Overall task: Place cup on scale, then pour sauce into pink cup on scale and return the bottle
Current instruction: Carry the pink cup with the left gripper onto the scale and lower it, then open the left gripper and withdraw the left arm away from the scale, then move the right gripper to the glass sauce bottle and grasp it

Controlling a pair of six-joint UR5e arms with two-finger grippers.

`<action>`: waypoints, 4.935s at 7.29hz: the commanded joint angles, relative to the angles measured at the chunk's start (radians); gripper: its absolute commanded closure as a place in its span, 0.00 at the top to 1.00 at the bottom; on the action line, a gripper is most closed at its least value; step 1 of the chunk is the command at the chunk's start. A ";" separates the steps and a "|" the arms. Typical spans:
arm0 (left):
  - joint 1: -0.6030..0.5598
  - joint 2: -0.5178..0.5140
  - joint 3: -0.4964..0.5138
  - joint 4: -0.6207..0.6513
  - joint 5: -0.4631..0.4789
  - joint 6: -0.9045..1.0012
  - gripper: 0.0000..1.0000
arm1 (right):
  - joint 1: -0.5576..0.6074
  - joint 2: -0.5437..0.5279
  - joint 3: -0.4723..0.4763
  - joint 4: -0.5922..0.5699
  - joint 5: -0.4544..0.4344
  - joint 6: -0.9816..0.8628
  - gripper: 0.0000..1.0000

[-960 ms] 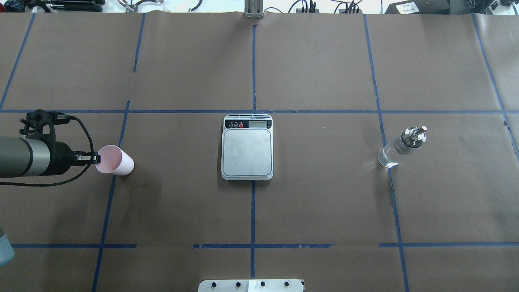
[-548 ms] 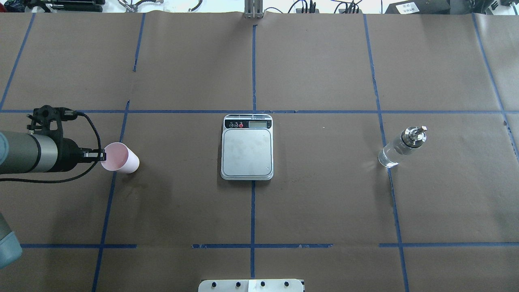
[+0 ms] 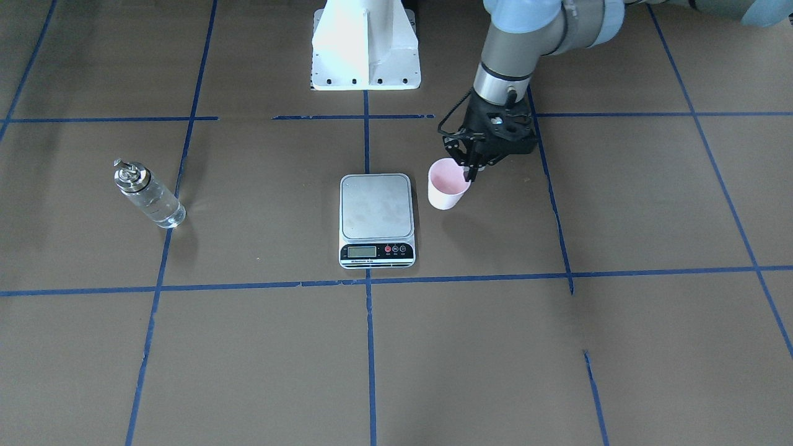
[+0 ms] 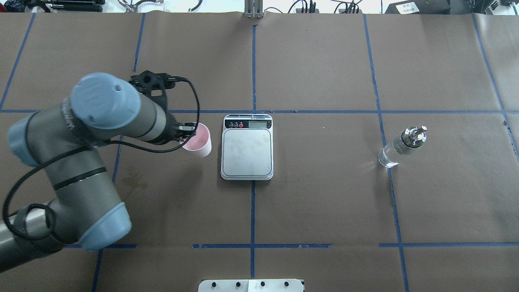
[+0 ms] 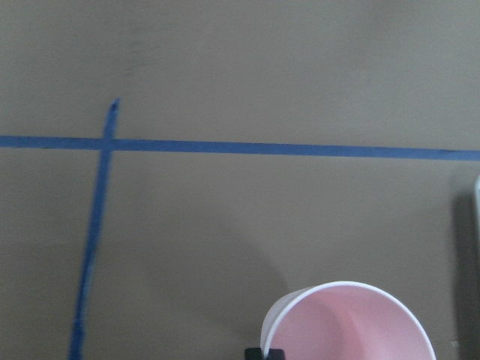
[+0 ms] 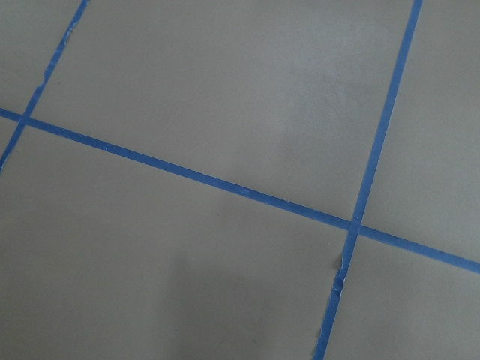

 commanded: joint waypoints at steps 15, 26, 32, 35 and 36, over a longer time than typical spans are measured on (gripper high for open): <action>-0.096 -0.002 -0.059 0.036 -0.034 0.333 1.00 | -0.021 0.008 0.077 0.011 0.004 0.145 1.00; -1.013 0.478 0.360 0.012 -0.514 1.491 1.00 | -0.951 -0.003 0.616 -0.069 -0.936 1.158 1.00; -1.013 0.478 0.347 -0.002 -0.514 1.488 1.00 | -1.319 -0.183 0.396 0.273 -1.600 1.361 1.00; -1.011 0.478 0.347 -0.002 -0.515 1.487 1.00 | -1.332 -0.072 0.205 0.388 -1.723 1.336 1.00; -1.011 0.478 0.347 -0.002 -0.514 1.487 1.00 | -1.330 -0.071 0.197 0.388 -1.723 1.310 1.00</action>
